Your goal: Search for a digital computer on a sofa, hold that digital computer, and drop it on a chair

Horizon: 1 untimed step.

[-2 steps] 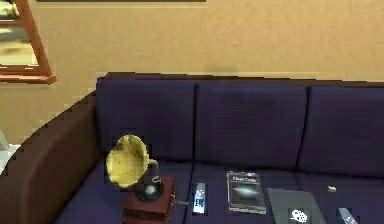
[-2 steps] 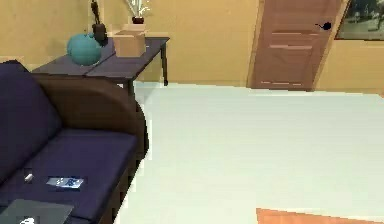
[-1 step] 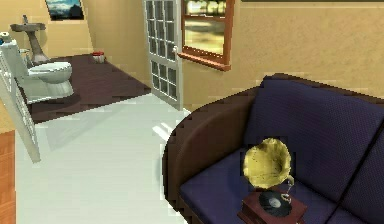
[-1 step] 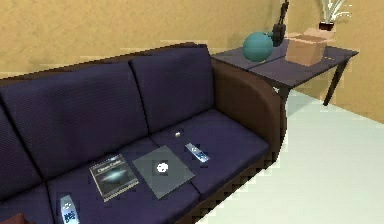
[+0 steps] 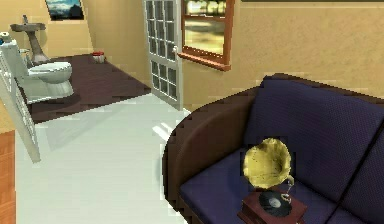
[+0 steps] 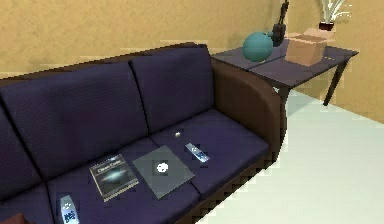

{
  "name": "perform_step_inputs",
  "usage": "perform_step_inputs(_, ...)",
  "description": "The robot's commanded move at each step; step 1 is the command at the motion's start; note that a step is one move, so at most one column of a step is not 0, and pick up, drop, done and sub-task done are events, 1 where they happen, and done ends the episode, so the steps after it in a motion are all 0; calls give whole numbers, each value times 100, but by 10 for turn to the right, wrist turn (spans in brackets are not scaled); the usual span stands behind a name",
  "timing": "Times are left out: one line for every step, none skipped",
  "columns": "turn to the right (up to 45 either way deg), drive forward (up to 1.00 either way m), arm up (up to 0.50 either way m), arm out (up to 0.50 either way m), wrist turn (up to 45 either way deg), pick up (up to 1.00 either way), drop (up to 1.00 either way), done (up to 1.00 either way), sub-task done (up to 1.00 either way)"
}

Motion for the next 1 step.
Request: perform_step_inputs(0, 0, 2, 0, 0, 0, 0, 0, 0)
